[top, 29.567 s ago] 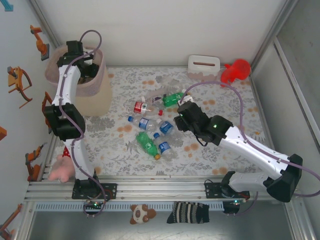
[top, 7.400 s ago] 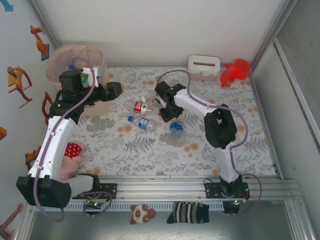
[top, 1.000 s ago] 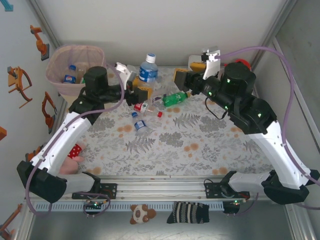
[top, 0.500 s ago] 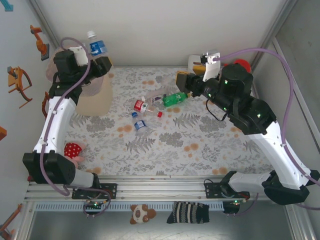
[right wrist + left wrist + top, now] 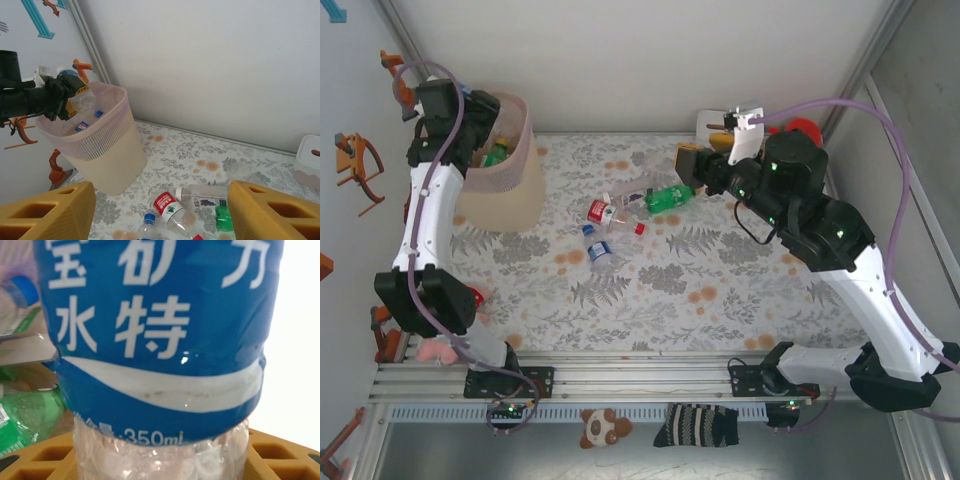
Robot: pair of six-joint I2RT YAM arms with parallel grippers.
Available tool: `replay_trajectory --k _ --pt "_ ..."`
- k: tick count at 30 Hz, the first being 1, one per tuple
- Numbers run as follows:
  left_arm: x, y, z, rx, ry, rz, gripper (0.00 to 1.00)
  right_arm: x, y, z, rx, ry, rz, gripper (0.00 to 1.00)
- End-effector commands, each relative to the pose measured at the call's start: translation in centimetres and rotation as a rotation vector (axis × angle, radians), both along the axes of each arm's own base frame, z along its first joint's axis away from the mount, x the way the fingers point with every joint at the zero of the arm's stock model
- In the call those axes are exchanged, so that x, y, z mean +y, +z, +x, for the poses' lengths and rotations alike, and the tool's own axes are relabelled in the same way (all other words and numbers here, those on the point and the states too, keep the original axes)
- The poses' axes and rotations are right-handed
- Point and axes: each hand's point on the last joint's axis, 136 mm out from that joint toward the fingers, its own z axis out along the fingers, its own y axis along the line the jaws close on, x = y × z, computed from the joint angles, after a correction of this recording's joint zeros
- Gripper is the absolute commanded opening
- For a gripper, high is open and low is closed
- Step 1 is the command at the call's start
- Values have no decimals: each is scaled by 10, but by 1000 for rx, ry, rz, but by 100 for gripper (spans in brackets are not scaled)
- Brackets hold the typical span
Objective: Put the plastic bottles in the bin
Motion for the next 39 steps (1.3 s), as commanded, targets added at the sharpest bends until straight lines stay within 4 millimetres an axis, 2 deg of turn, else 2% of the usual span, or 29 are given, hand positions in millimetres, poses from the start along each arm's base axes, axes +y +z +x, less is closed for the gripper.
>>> replay_trajectory --k 1,6,13,17,19,23,31,39 --pt "17 -26 3 116 155 -127 54 -12 5 -2 -15 -36 6 69" --pt "16 -47 32 156 172 -238 54 -19 2 -4 -11 -56 6 69" --pt "16 -80 44 244 226 -338 57 -31 0 -8 -17 -93 -2 69" --pt "12 -86 48 261 216 -371 69 -35 0 -9 -20 -105 -7 69" --pt "11 -84 47 258 212 -376 76 -36 1 -9 -21 -108 -10 69" --pt "10 -71 42 233 205 -371 83 -37 0 -9 -23 -115 -16 69" --pt "7 -32 32 147 145 -333 84 -34 -4 -6 -18 -113 -20 69" --pt "-4 -4 19 81 72 -273 84 -32 -7 -5 -17 -108 -34 69"
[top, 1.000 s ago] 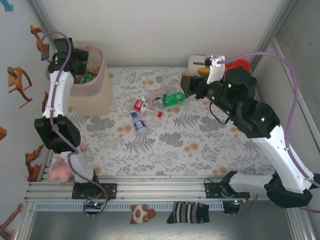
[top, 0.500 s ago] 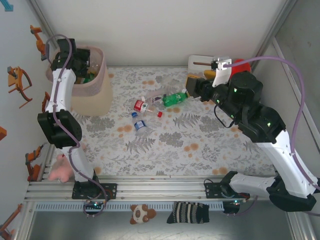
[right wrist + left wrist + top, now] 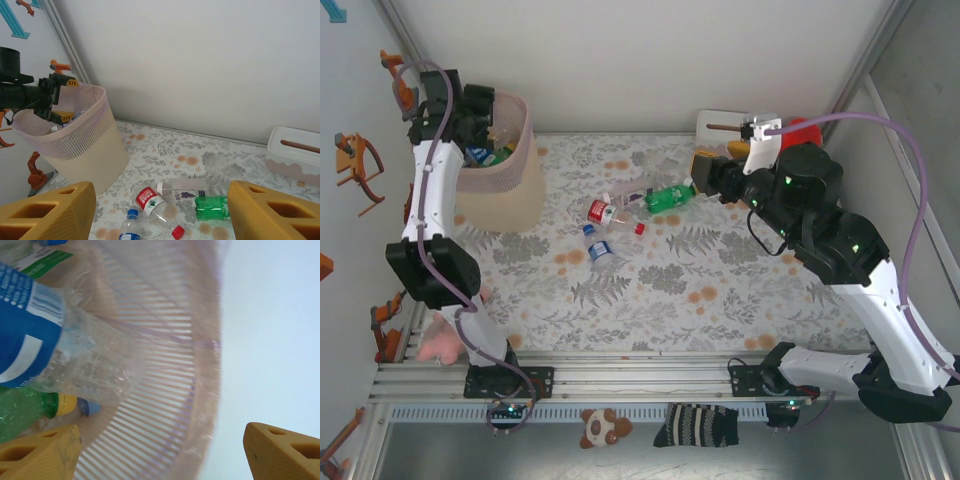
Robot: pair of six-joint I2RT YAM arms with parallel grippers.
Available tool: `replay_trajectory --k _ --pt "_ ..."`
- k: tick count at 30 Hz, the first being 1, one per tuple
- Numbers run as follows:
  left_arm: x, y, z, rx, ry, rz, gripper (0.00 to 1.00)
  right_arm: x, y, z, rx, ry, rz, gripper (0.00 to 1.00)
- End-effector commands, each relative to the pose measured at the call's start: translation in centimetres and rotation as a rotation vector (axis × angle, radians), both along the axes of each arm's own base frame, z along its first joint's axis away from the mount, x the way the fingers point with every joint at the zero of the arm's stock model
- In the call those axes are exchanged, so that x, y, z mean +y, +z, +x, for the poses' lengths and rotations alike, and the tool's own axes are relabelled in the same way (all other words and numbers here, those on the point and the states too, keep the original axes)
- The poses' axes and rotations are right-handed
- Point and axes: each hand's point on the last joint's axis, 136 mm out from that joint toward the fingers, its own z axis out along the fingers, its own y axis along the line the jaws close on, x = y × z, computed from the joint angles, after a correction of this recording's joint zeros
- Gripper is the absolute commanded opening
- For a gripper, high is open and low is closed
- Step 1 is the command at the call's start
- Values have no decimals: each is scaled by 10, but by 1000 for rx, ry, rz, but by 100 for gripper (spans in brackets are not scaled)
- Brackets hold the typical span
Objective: Put the plastic bottles in the bin
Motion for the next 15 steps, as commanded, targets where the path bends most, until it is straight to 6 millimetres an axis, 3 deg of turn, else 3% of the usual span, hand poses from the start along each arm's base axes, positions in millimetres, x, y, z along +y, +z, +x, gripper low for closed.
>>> replay_trajectory --k 1,8,15 --pt "-9 24 -11 -59 -61 60 84 -5 -1 3 -13 -25 -13 69" --pt "-19 45 -21 -114 -137 189 83 -5 -2 4 -12 -26 -18 69" --pt "-56 66 -36 -194 -331 380 82 -2 -8 6 -2 -24 -30 69"
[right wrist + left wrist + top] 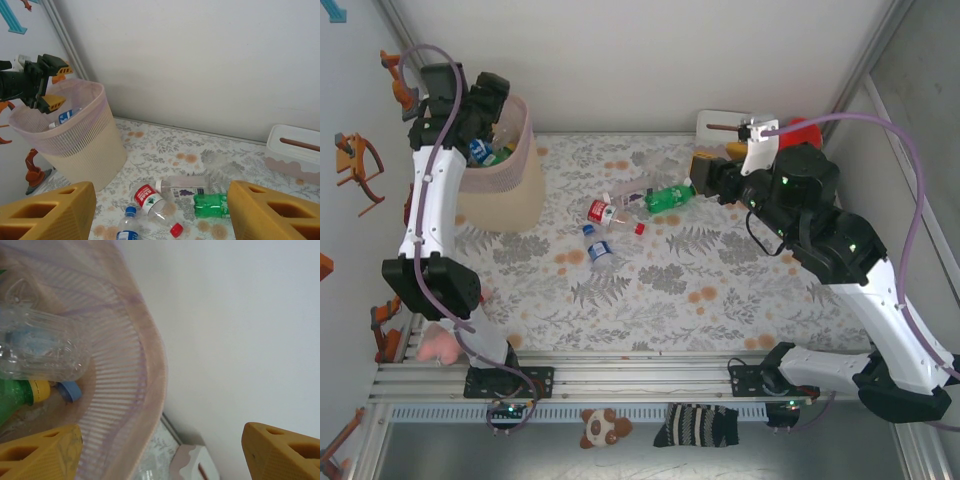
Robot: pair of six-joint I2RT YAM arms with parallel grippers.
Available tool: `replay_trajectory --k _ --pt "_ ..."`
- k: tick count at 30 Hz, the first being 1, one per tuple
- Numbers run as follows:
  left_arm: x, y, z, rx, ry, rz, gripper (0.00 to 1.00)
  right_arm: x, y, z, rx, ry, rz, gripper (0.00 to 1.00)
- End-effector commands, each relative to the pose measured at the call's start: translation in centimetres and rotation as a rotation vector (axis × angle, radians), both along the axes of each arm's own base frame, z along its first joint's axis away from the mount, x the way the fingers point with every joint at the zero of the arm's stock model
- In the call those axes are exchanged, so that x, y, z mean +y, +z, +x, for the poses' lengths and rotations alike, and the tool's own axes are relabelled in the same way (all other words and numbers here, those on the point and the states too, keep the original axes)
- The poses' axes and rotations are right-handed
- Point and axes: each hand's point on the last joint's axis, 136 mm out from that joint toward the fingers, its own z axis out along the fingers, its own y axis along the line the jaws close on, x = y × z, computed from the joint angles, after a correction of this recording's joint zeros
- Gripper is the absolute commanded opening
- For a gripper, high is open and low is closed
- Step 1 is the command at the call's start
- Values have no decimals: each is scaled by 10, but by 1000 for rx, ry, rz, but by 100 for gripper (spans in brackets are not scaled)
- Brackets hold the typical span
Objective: Put the plastic bottles in the bin
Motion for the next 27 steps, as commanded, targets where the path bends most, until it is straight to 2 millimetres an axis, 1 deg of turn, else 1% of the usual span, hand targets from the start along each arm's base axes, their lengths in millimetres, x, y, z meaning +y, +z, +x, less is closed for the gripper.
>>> replay_trajectory --k 1,4,7,11,14,17,20,23,24,27 --pt "-22 24 -18 -82 -132 150 82 -3 -3 5 -9 -24 -19 69" --pt "-36 23 -31 -82 -186 228 80 -2 -4 7 -9 -29 -27 69" --pt "-50 17 -44 -57 -230 285 79 -2 -6 9 -10 -33 -38 69" --pt "-75 -1 -62 -6 -302 304 78 -2 -7 10 -12 -38 -51 69" --pt "-92 -20 -78 44 -347 359 78 -1 -9 12 -9 -41 -61 69" --pt "-109 -41 -95 91 -393 402 78 0 -9 14 -10 -39 -68 69" --pt "-126 -70 -110 149 -442 432 78 4 -11 16 -7 -32 -77 69" --pt "-136 -105 -123 229 -480 436 78 6 -12 18 -3 -30 -84 69" --pt "-139 -120 -127 264 -487 426 78 7 -14 18 0 -28 -89 69" --pt "-143 -158 -140 357 -500 386 78 8 -15 19 3 -26 -92 69"
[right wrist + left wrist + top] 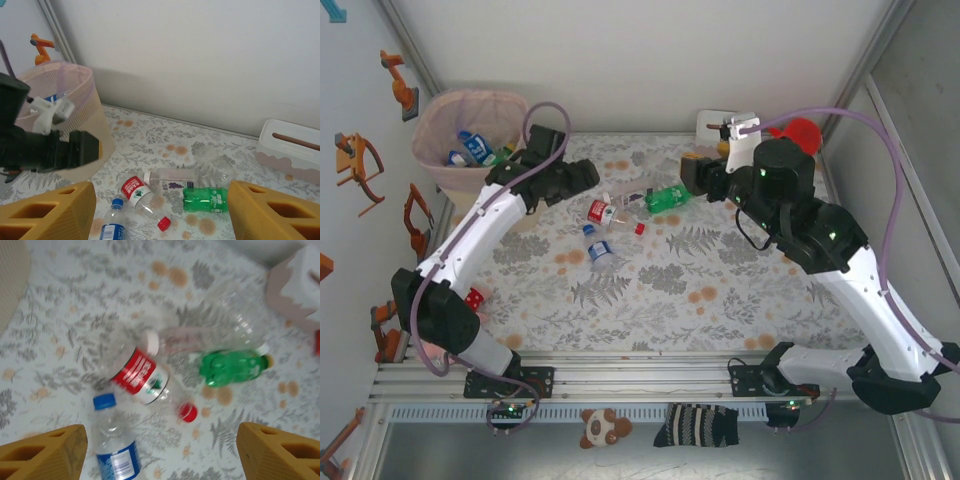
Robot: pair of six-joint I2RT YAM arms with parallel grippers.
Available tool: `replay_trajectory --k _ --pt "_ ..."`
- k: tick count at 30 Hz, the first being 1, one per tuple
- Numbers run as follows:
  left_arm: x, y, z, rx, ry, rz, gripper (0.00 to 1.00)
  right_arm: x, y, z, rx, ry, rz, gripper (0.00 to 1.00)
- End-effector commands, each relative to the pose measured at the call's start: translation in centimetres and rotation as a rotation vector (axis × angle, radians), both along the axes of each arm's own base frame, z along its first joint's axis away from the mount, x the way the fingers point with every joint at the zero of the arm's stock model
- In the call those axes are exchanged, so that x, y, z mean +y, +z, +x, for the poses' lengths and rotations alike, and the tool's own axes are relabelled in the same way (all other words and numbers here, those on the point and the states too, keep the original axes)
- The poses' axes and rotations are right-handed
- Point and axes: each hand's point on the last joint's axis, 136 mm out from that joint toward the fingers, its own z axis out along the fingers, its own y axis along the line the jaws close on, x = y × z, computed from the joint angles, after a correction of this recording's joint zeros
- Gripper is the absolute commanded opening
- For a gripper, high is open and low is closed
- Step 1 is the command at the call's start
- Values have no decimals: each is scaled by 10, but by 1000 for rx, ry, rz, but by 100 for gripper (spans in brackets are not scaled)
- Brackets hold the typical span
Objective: Put the plastic bottles in the bin
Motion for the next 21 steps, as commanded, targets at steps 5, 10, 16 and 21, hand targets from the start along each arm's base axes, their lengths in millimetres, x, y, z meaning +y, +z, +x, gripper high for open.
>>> replay_trajectory --k 5,10,16,21 --pt "-6 -67 -27 156 24 -72 79 -2 3 3 -11 -13 -10 69" --pt "-15 -106 -40 238 2 -113 82 -1 3 4 -6 -12 -14 69" --pt "-21 -138 -50 315 1 -107 82 2 1 6 2 -5 -17 69" --pt "-25 -161 -54 367 14 -95 81 3 -1 7 5 -5 -19 69"
